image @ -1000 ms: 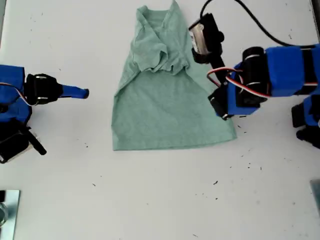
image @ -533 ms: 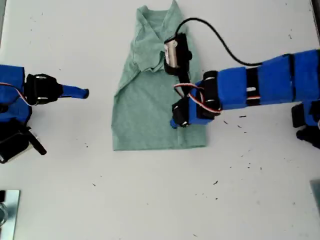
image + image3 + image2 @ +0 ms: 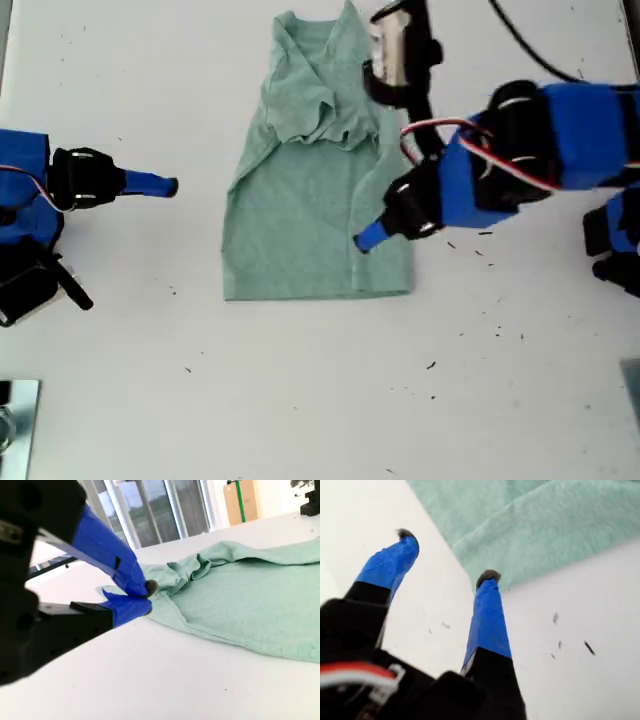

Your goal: Fold t shirt

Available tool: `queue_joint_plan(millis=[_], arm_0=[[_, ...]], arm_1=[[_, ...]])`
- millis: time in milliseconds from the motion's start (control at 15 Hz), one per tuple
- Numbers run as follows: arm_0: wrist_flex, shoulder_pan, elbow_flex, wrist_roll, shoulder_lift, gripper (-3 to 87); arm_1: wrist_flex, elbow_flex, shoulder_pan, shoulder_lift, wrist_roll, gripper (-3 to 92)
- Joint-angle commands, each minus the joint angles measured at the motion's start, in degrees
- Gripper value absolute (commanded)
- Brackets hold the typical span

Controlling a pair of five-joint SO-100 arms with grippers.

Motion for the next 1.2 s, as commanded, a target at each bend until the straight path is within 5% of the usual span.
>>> queue_joint_plan(millis=[0,133,333,600,800,933,1133], arm_0=[[0.2,1.1,0.8,0.4,0.5,-0.2],[0.2,1.2,0.8,0.3,0.5,-0.2],[0.3,1.1,0.8,0.1,0.5,-0.2],[0.4,1.3,0.6,-1.8,0.3,-0.2],[-0.9,12.4,-18.5,-13.8,-24.0,-0.3],[11.5,22.9,-44.3,-22.9,-51.7,-0.3],[30.2,27.0,-78.7,-23.9,-78.2,-0.3]], arm_1=[[-11.1,33.1,4.8,26.4,-2.8,18.1],[-21.8,66.2,9.6,49.8,-5.0,6.4],[-21.0,89.1,12.1,71.4,-5.4,2.4],[-13.4,92.9,13.9,86.7,-3.1,2.4],[-13.4,92.8,13.8,86.4,-2.5,2.4],[-13.4,92.9,13.7,86.8,-2.8,2.4],[-13.1,93.0,13.6,87.5,-2.7,2.4]])
